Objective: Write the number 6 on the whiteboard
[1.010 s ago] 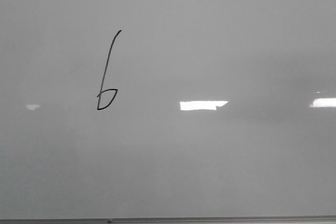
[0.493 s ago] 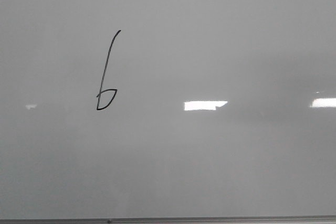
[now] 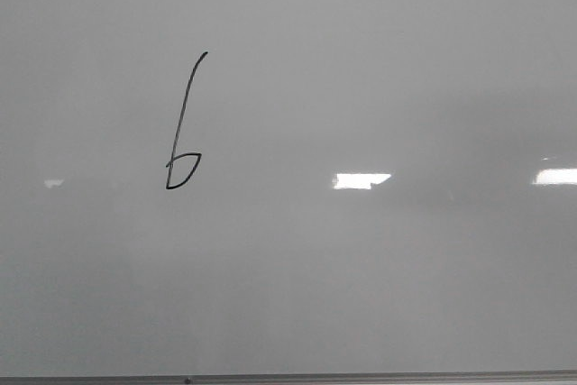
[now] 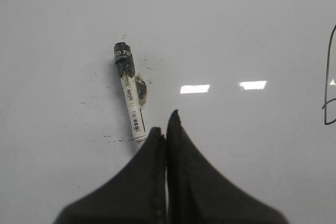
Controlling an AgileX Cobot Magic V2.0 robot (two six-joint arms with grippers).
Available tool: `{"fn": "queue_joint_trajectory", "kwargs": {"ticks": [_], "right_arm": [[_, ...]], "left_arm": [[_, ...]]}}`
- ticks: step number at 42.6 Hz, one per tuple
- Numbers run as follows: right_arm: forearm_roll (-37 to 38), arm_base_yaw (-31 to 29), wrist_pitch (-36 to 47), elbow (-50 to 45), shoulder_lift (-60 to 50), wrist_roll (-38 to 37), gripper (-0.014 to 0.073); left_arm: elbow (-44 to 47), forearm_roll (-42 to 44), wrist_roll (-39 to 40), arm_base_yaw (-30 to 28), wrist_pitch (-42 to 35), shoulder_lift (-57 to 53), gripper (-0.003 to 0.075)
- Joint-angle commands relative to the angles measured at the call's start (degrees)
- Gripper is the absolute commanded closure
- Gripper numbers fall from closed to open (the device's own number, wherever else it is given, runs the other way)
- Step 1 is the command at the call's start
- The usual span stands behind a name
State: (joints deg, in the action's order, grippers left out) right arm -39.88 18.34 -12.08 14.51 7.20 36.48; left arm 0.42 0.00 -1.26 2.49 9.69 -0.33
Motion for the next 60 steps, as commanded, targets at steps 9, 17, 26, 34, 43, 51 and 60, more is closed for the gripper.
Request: {"fn": "queue_joint_trajectory", "kwargs": {"ticks": [9,17,26,34,43,51,60], "right_arm": [[20.3,-4.1,6.0,-6.0,-1.6,-26.6,0.0655],[30.0,-11.6,5.9,-12.5,-6.4,-38.6,0.0655],[35.3,-15.0,3.8,-15.2,-8.9,-37.4,0.0655],[35.0,-15.0,3.7,-15.2,-8.9,-34.0,0.0655],[35.0,-15.0,3.7,-15.2,-8.9,-34.0,0.0655],[35.0,-15.0,3.7,-15.2,-8.9,-34.0,0.0655],[35.0,-15.0,3.7,-15.2,-8.9,-34.0,0.0655]], "left_arm": [[0.2,0.0,0.5,0.0,-5.1,-0.8,0.0741],[0.2,0.0,0.5,0.0,-5.1,-0.8,0.0741],[0.2,0.0,0.5,0.0,-5.1,-0.8,0.0741],[0.2,0.0,0.5,0.0,-5.1,-0.8,0.0741],[0.2,0.0,0.5,0.0,-5.1,-0.8,0.0741],[0.2,0.0,0.5,0.0,-5.1,-0.8,0.0741],[0.2,0.0,0.5,0.0,-5.1,-0.8,0.0741]]}}
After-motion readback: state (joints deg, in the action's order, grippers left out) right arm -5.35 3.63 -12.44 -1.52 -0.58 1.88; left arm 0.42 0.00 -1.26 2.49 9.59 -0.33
